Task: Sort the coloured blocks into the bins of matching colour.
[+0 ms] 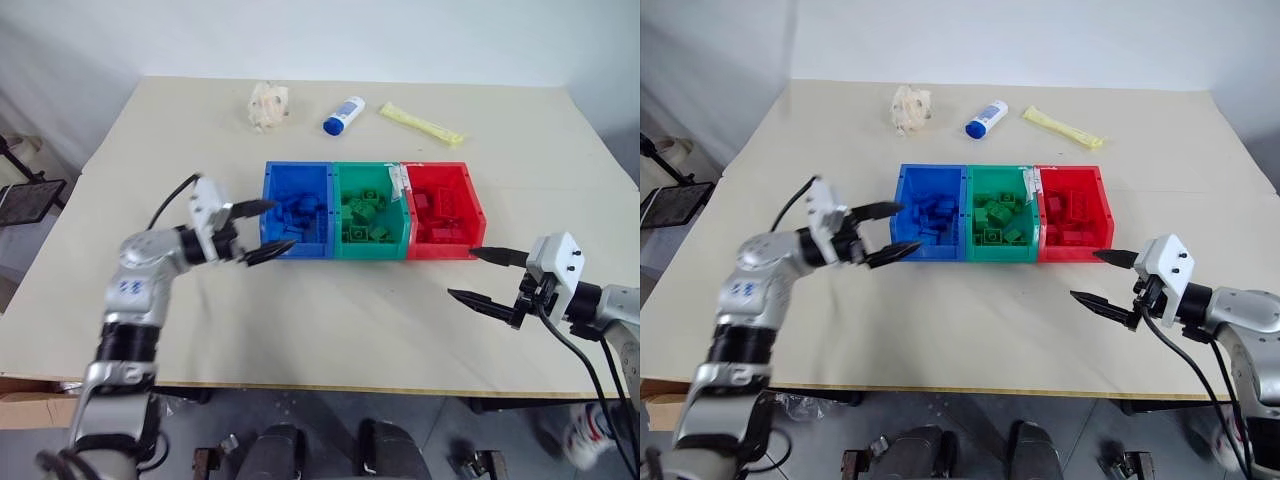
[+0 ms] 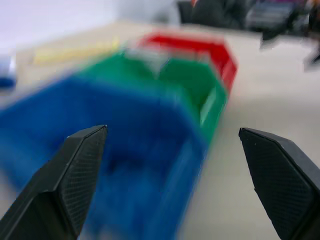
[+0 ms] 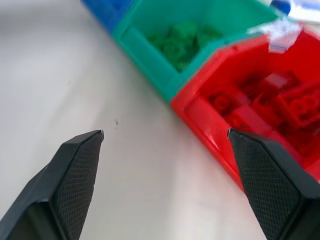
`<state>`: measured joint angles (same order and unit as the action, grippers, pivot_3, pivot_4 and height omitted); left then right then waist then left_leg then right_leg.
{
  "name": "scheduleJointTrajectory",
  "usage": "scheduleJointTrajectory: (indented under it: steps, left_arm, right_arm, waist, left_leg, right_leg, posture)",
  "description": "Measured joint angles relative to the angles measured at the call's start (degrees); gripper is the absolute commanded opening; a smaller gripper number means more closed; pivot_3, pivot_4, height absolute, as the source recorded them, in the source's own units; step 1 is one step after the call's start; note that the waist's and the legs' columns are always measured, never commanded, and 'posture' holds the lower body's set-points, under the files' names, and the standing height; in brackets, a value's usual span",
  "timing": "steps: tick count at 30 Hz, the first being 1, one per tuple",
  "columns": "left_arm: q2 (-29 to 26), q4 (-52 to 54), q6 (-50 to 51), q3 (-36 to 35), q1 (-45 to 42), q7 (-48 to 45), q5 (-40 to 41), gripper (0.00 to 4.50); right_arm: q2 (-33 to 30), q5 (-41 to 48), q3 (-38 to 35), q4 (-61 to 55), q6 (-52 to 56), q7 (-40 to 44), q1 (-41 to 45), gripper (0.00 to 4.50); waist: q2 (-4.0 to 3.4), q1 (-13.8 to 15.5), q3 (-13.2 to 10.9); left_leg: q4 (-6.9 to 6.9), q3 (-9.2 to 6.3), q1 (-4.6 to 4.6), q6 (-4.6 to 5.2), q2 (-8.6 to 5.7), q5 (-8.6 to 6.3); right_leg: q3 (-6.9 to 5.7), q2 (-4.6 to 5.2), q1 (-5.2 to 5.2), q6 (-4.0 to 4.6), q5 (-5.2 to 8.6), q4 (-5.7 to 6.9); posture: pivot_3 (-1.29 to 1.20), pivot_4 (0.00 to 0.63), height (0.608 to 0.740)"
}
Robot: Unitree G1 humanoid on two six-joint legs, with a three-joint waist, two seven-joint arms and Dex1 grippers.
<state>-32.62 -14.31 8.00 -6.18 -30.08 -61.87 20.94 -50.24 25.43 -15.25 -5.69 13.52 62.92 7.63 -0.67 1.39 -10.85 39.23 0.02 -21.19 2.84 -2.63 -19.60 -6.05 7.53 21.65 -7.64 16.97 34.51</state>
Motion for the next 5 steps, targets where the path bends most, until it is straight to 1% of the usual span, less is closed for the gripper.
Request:
scheduleJointTrajectory:
  steps: [2, 5]
  left_arm:
    - [-2.18, -0.44, -3.12, -1.35, 3.35, -1.58, -0.05, 4.48]
    - [-4.06, -1.84, -4.89, -2.51, 3.97, -2.38, -0.05, 4.48]
  right_arm:
    - [-0.99, -0.54, 0.18, 3.27, -1.11, 1.81, 1.17, 4.16]
    - [-1.37, -1.40, 0.48, 6.25, -2.58, 4.05, 2.34, 4.16]
  waist:
    - [0.00, 0.22, 0.00]
    - [0.00, 0.54, 0.00]
  left_leg:
    - [0.02, -0.10, -0.02, 0.00, -0.02, 0.00]
    - [0.07, -0.20, -0.04, 0.00, -0.06, 0.00]
  right_leg:
    - [0.00, 0.05, -0.04, 0.00, 0.00, -0.02]
    - [-0.03, 0.08, -0.12, 0.01, 0.00, -0.08]
  posture:
    - [0.00, 0.150, 0.740]
    - [0.00, 0.150, 0.740]
